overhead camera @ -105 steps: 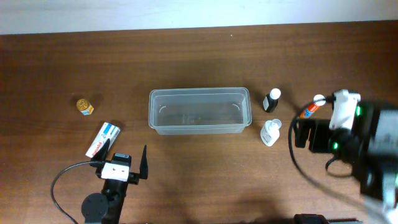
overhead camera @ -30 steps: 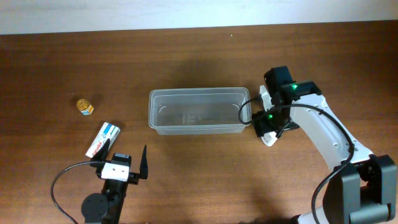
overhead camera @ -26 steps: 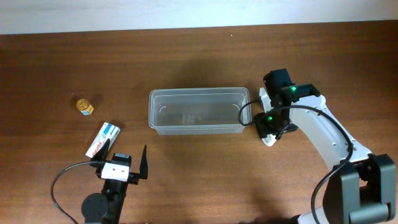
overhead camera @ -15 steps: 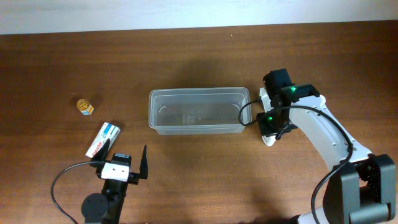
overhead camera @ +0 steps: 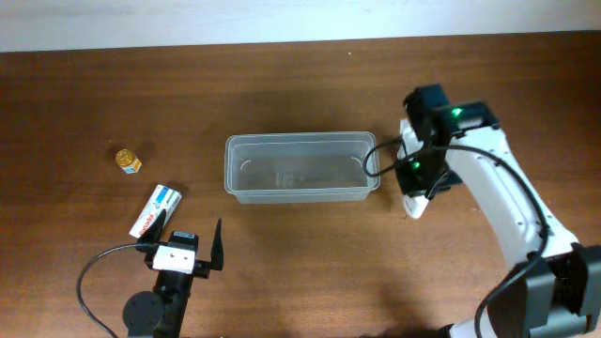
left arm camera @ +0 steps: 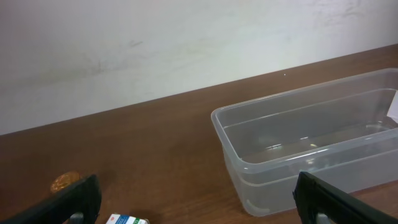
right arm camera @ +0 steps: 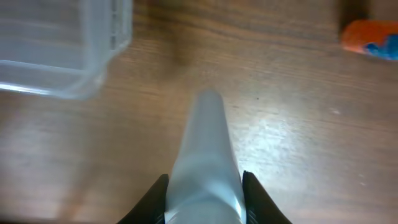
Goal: Pack container
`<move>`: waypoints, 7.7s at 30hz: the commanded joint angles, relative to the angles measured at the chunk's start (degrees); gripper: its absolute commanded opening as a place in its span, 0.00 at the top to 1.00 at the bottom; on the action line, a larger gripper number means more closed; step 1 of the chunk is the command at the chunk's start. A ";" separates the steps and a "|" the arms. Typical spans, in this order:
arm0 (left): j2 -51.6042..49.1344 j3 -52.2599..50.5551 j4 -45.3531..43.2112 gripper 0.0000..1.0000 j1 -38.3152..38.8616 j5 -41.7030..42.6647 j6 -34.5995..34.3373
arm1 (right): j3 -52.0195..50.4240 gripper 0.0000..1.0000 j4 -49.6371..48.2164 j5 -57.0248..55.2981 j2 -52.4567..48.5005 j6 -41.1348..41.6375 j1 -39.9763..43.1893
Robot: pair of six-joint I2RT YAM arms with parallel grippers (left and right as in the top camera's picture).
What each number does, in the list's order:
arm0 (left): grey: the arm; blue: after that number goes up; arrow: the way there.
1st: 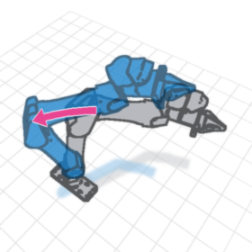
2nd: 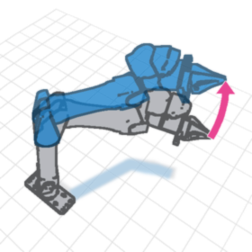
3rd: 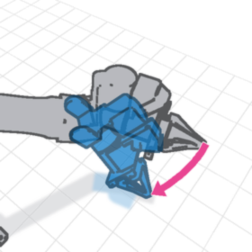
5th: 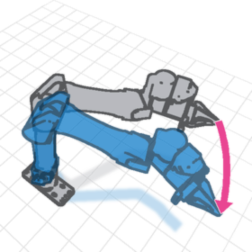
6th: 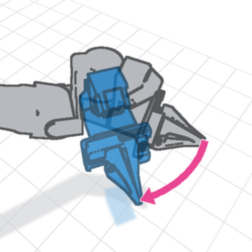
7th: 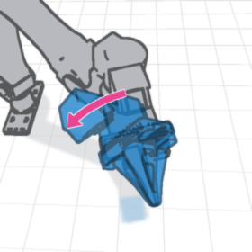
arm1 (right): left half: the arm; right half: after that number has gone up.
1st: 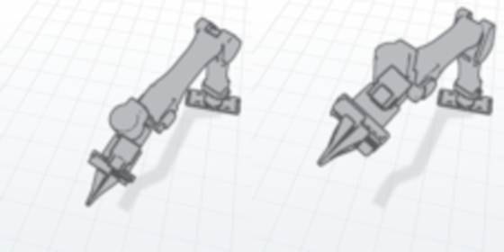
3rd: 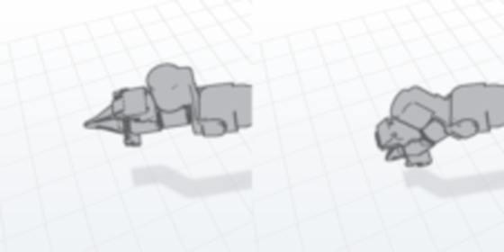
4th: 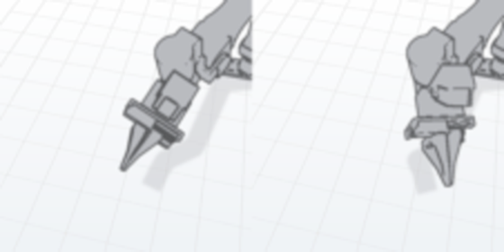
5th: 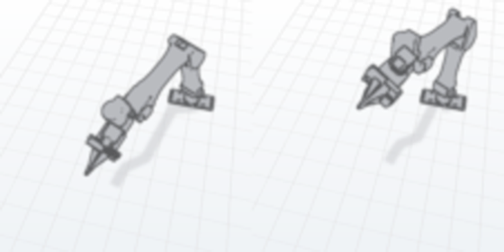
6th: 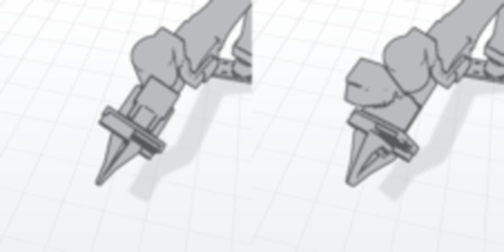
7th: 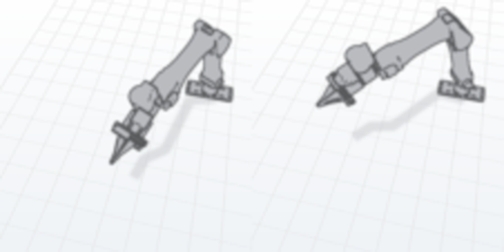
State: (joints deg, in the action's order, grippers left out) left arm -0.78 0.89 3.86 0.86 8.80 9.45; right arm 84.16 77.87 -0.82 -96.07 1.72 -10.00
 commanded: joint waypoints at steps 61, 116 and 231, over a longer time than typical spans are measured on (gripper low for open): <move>0.44 -0.37 0.02 0.01 -0.28 -0.02 0.50 | 17.35 0.71 -12.04 -6.95 -17.57 26.88 -17.20; 0.44 -0.37 0.04 0.01 -0.28 -0.02 0.52 | 12.04 0.38 3.74 -0.90 -12.28 43.01 -16.61; 0.44 -0.37 0.04 0.01 -0.28 -0.02 0.50 | 15.76 0.70 -11.69 -2.93 -12.28 22.21 -10.86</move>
State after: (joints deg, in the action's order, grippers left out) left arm -0.78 0.89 3.86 0.86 8.80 9.45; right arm 98.70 66.17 -2.55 -109.47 27.18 -21.19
